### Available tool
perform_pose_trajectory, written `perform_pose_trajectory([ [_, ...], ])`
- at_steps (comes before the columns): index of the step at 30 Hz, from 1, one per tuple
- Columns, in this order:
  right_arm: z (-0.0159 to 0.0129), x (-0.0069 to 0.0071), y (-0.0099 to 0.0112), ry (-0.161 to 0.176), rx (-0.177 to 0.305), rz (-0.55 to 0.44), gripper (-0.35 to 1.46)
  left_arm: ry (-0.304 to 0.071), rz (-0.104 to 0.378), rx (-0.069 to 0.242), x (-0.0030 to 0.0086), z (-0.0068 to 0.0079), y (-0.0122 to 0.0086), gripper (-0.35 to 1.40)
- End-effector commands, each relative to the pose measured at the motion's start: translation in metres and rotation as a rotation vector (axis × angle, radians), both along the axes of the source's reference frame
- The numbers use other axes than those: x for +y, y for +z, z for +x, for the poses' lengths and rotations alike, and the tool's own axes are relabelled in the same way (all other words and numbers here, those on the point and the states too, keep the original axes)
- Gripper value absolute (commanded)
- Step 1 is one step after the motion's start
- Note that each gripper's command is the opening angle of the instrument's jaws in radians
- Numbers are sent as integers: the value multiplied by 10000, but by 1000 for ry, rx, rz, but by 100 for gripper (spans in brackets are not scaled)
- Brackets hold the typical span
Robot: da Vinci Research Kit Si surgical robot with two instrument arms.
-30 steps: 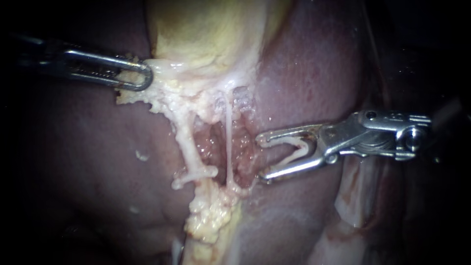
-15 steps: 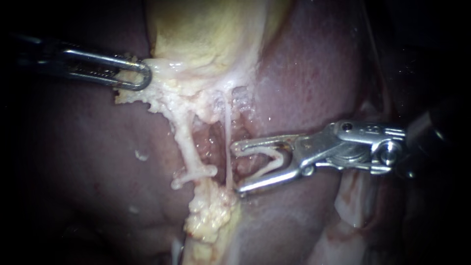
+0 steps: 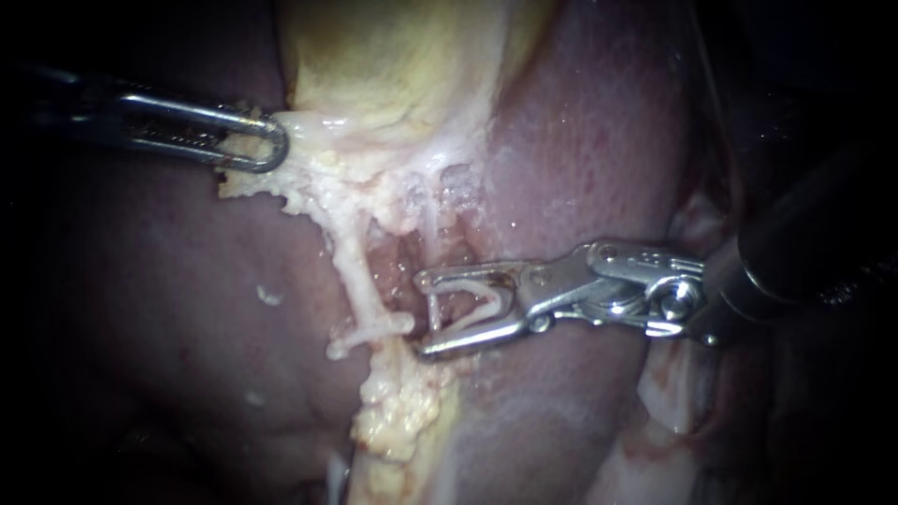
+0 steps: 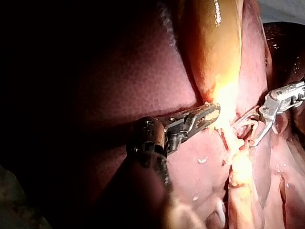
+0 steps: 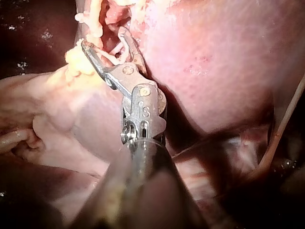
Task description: Clipping second clip left tube
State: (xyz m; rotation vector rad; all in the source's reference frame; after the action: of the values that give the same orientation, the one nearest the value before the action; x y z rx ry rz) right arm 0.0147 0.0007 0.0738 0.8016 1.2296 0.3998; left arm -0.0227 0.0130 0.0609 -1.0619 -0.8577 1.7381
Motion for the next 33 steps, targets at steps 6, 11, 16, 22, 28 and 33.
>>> perform_pose_trajectory([
  [6,17,0,-1,-6,15,8,50,0,0,0,0,0,0,-35],
  [11,35,-1,-4,-13,39,18,50,0,0,0,0,0,0,-35],
  [16,51,-3,-7,-15,41,25,50,0,0,0,0,0,0,-35],
  [22,72,-9,-10,-26,45,30,50,-1,0,0,0,-1,0,-35],
  [28,88,-21,-13,-44,55,32,50,-1,0,0,0,-1,0,-35],
  [33,90,-26,-18,-51,64,38,50,-1,0,1,0,-2,0,-35],
])
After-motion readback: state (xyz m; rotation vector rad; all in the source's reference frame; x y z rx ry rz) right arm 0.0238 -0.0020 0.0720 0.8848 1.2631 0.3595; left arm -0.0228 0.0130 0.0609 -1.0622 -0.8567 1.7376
